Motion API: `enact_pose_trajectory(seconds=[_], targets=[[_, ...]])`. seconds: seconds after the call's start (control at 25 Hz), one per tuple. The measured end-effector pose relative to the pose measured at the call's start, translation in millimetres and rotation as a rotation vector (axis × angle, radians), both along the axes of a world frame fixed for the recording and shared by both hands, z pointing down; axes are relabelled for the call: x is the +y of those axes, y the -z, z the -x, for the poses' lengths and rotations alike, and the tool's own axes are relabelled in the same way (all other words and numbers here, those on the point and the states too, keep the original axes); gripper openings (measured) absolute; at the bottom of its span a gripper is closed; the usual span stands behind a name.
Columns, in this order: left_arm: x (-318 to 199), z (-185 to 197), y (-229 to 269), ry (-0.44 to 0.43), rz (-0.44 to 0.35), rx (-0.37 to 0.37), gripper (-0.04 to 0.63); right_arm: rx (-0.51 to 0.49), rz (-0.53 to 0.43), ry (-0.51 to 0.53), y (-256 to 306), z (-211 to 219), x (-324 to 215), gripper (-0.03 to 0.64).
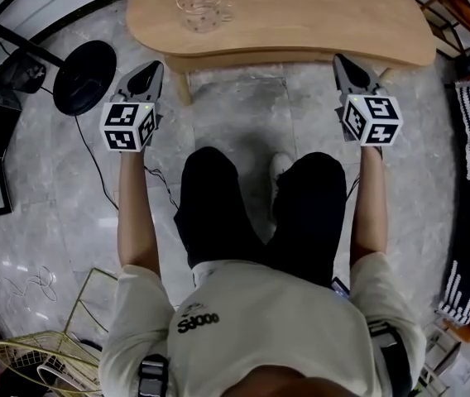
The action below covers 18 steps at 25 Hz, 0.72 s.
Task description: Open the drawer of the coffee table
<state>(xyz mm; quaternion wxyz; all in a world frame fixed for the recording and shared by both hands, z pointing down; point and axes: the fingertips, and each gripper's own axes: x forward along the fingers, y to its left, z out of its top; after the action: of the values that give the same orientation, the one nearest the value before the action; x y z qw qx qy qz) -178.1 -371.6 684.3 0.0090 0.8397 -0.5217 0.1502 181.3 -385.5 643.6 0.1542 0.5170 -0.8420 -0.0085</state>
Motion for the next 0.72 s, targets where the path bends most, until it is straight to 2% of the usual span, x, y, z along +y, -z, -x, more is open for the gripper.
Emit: enact_pose_trajectory(seconds=[0.16, 0.4, 0.72], targets=[[-4, 0, -23, -0.007, 0.042, 0.028, 0.044, -0.020, 0.040, 0.000, -18, 1, 0, 0.006], [-19, 1, -57, -0.029, 0.104, 0.068, 0.176, -0.041, 0.052, -0.003, -37, 1, -3, 0.006], [-42, -3, -83, -0.078, 0.127, 0.072, 0.251, 0.033, 0.088, 0.013, -71, 8, -16, 0.008]])
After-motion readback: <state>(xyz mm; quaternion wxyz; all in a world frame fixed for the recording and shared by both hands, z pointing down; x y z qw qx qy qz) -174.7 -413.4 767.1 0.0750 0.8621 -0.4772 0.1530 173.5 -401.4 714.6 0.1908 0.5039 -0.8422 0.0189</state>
